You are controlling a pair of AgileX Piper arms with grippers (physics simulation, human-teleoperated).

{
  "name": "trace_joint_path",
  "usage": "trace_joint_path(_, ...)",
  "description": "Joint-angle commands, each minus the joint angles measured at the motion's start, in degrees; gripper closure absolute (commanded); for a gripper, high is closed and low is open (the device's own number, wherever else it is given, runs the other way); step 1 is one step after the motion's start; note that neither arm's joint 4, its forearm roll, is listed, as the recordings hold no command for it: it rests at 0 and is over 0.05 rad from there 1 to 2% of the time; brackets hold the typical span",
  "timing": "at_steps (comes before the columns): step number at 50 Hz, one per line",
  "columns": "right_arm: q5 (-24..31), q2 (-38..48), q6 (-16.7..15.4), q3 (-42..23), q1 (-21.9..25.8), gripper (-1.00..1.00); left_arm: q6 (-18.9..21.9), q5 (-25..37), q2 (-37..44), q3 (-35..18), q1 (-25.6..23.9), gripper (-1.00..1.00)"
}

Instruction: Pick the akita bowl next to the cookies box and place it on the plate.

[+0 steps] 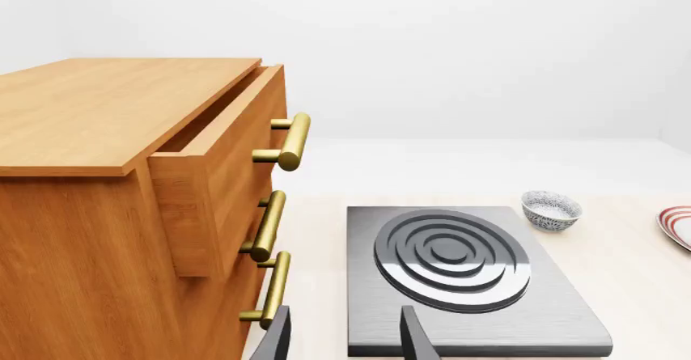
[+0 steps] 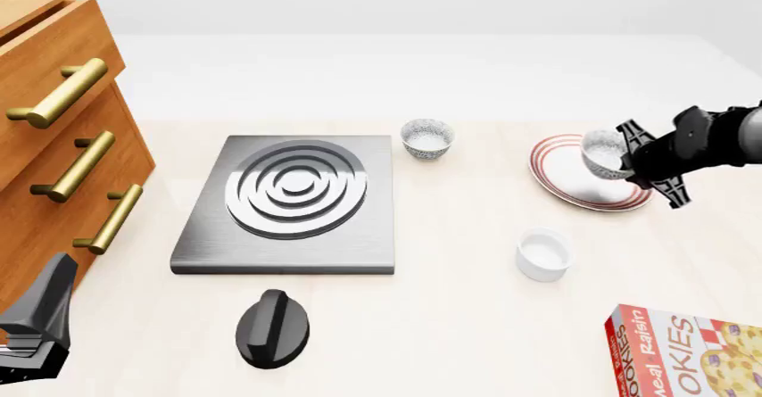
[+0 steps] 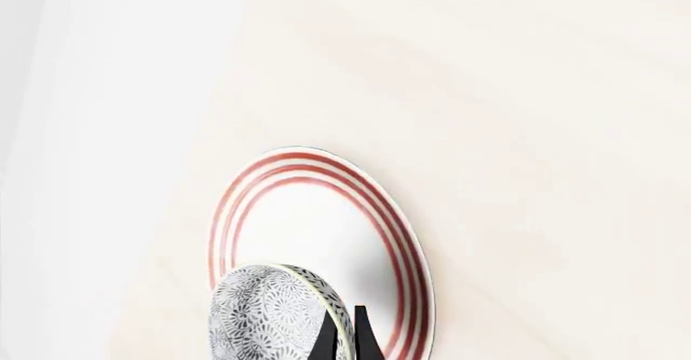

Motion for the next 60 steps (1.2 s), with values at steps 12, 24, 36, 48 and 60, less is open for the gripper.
trace_joint_path(12,-0.01,3.11,1.22,-3.65,0.88,1.00,0.00,0.00,0.00,0.00,0.00,-1.00)
trace_joint_path(24,0.98,4.89,0.62,-5.84,0.55,1.00,0.00,0.00,0.00,0.00,0.00,-1.00)
trace_joint_path(36,-0.40,6.68,0.70,-6.43,1.06,1.00,0.00,0.00,0.00,0.00,0.00,-1.00)
trace_joint_path(48,-0.76,7.59,0.59,-7.22,1.23,1.00,0.00,0.00,0.00,0.00,0.00,-1.00)
trace_joint_path(60,-2.20,7.47,1.03,-6.12,1.38,-1.00,0.00,0.00,0.00,0.00,0.00,-1.00)
